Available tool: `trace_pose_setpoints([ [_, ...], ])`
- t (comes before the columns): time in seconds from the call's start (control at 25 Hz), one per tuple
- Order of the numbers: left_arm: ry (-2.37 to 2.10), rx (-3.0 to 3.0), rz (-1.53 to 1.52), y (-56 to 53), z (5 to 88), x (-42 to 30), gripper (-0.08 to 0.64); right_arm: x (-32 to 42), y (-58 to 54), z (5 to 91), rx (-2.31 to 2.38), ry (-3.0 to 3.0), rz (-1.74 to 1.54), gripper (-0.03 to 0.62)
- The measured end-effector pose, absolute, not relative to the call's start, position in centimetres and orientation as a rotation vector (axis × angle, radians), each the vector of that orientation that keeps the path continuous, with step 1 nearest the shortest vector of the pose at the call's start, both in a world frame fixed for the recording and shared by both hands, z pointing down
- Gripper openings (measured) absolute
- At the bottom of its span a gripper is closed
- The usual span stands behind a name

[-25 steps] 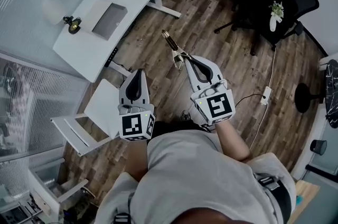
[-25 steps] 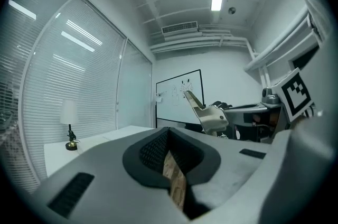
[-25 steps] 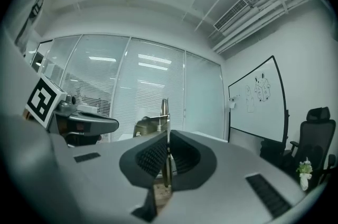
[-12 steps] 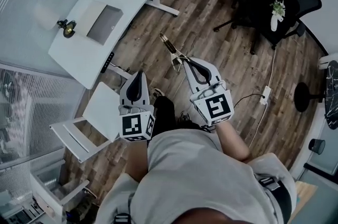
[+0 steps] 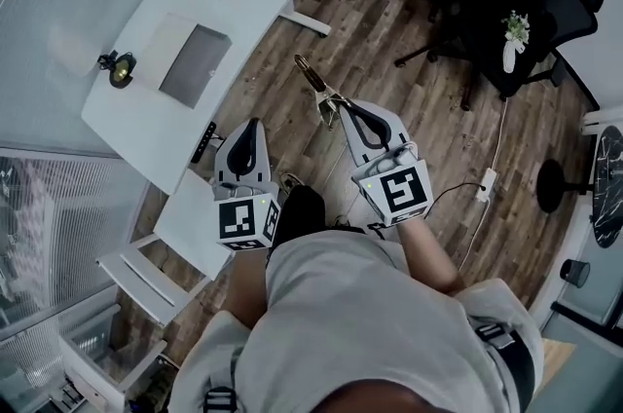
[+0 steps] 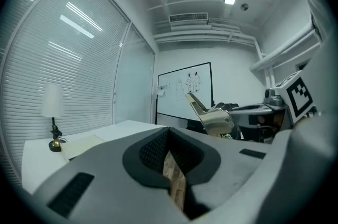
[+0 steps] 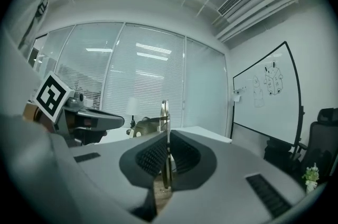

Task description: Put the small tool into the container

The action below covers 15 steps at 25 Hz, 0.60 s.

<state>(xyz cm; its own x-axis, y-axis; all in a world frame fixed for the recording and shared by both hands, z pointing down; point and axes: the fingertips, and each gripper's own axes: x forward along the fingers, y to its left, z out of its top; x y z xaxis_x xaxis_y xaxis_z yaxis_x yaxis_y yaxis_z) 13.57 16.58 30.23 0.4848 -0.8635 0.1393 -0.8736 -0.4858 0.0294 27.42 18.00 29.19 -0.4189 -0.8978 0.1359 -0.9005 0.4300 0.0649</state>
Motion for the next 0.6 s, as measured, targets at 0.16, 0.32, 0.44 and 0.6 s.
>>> trace_pose_setpoints([
  [0.16,-1.514,2.632,0.175,11.7,30.2,11.6,0.023,25.0,13.3,29.1,1.576,-2.522,0.008,0.028],
  [0.32,-1.521,2.615,0.185,7.9,30.7,9.0,0.023,22.4,9.5,29.6,1.533,-2.518,-0.001,0.028],
  [0.44,-1.539,2.591,0.191,5.7,31.4,6.6,0.023,20.3,7.2,29.9,1.489,-2.534,-0.037,0.028],
  [0.6,-1.586,2.525,0.192,3.6,32.8,3.7,0.022,17.3,4.8,30.9,1.409,-2.547,-0.023,0.028],
])
